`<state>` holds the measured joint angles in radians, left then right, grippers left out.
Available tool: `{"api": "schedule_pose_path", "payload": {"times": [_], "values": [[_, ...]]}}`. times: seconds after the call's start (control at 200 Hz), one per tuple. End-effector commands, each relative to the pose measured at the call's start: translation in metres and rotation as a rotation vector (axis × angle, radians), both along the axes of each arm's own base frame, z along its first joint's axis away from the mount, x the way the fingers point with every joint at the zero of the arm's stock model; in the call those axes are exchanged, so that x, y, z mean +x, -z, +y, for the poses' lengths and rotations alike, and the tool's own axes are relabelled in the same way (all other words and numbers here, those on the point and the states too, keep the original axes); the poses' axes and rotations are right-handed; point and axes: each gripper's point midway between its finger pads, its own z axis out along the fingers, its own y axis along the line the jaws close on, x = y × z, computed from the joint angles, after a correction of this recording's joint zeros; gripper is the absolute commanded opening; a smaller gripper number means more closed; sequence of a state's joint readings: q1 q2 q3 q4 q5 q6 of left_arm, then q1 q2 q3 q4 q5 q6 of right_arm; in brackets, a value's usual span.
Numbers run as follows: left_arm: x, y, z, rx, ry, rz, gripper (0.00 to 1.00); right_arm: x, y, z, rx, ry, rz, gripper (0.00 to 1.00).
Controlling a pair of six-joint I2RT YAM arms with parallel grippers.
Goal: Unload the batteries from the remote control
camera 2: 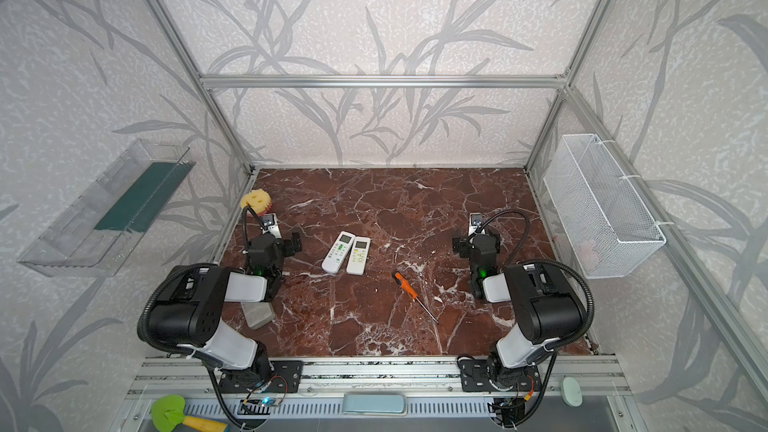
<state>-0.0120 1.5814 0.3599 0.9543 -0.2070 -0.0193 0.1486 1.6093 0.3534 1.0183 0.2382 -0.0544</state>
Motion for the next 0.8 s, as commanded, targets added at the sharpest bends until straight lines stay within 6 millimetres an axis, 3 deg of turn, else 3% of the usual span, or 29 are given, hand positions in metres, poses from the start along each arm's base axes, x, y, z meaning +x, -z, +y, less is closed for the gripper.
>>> {"api": "schedule_pose_path", "payload": {"times": [0.0, 0.345, 0.525, 0.73, 0.8], "values": [[0.004, -0.011, -0.001, -0.001, 0.005, -0.034, 0.99, 0.002, -0.01, -0.003, 0.002, 0.016, -0.033, 0.99], [0.0, -0.014, 0.003, 0.006, -0.023, -0.056, 0.99, 0.001, -0.01, -0.003, 0.003, 0.017, -0.033, 0.99], [-0.019, -0.049, 0.019, 0.013, -0.141, -0.119, 0.99, -0.002, -0.023, -0.004, -0.001, 0.025, -0.04, 0.99], [-0.025, -0.105, 0.029, -0.027, -0.219, -0.122, 0.99, -0.01, -0.071, 0.002, 0.031, 0.025, 0.015, 0.99], [-0.032, -0.114, 0.035, -0.127, -0.298, -0.121, 0.99, -0.014, -0.084, 0.018, 0.088, -0.051, 0.083, 0.99]]}}
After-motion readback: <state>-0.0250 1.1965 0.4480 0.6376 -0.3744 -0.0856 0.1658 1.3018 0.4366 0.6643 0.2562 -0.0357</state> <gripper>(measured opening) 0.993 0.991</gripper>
